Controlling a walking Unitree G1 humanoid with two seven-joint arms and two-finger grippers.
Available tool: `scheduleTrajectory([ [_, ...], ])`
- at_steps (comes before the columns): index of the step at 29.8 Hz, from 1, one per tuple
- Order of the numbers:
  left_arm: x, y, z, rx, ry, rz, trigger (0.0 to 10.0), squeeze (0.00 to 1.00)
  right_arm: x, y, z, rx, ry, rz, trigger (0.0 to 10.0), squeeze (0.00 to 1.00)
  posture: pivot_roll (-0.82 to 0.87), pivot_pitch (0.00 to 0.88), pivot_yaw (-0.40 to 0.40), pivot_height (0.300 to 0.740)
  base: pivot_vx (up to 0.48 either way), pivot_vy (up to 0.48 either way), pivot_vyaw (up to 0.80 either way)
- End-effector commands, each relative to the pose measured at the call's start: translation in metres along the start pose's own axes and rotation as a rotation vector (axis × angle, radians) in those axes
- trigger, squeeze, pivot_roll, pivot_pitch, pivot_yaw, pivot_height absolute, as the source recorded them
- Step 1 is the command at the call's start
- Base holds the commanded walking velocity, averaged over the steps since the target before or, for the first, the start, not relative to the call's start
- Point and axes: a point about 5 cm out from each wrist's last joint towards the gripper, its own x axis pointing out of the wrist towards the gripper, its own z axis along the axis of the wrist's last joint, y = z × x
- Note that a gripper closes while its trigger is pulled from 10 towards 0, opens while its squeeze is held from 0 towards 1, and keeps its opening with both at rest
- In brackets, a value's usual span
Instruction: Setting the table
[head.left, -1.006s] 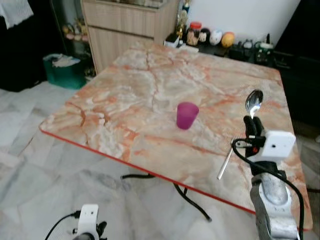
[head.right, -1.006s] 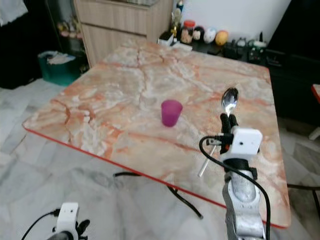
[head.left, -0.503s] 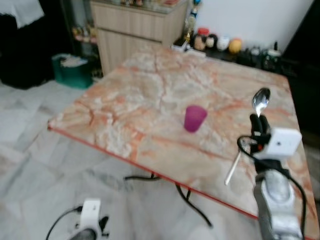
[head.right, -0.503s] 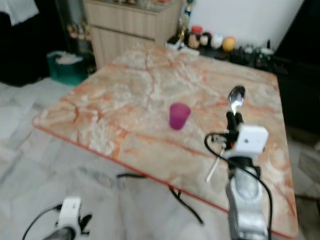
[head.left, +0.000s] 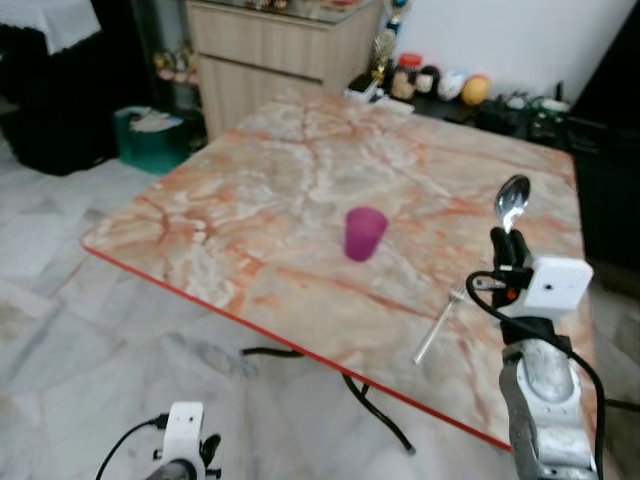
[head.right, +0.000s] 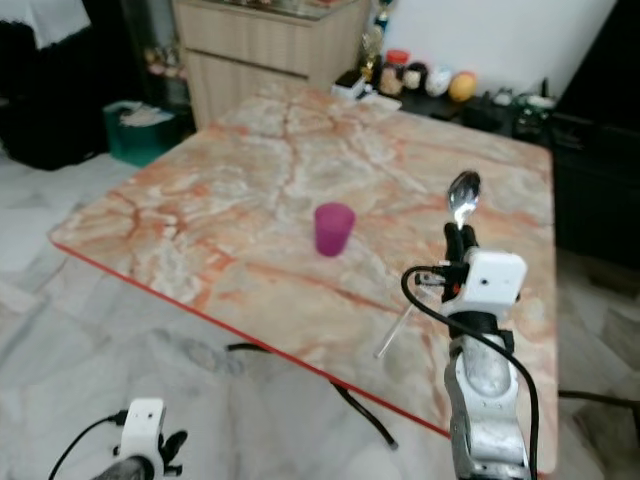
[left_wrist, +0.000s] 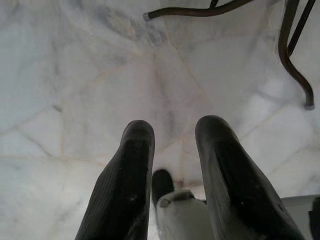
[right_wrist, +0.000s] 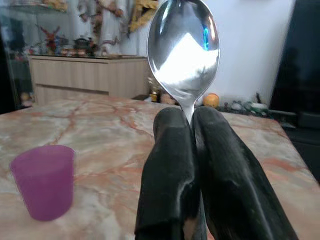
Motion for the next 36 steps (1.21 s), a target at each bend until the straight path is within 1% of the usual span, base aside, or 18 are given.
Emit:
scheduleTrajectory([
  [1, 0.0008, -0.0009, 0.0034, -0.003, -0.014, -0.003, 10.0, 0.00, 0.0006, -0.0037, 0.0018, 0.005, -0.009, -0.012, 10.0, 0.00, 0.03, 0.000, -0.044, 0.727, 0.000, 0.000, -0.64],
  [22, 0.0006, -0.0005, 0.0021, -0.016, -0.008, 0.008, 10.0, 0.00, 0.0033, -0.0034, 0.0024, -0.002, -0.010, -0.012, 10.0, 0.00, 0.03, 0.000, -0.047, 0.727, 0.000, 0.000, -0.64],
  [25, 0.0003, 0.0008, 0.0017, -0.014, -0.007, 0.009, 10.0, 0.00, 0.0039, -0.0006, 0.0051, 0.009, -0.035, 0.000, 10.0, 0.00, 0.03, 0.000, -0.047, 0.727, 0.000, 0.000, 0.00],
  [28, 0.0004, 0.0006, 0.0017, -0.012, -0.007, 0.008, 10.0, 0.00, 0.0043, 0.0017, 0.0057, 0.013, -0.037, 0.007, 10.0, 0.00, 0.03, 0.000, -0.049, 0.727, 0.000, 0.000, 0.00],
  [36, 0.0006, -0.0018, 0.0018, -0.007, -0.010, -0.002, 10.0, 0.00, 0.0059, -0.0001, 0.0054, 0.011, -0.037, -0.001, 10.0, 0.00, 0.03, 0.000, -0.050, 0.727, 0.000, 0.000, 0.00],
])
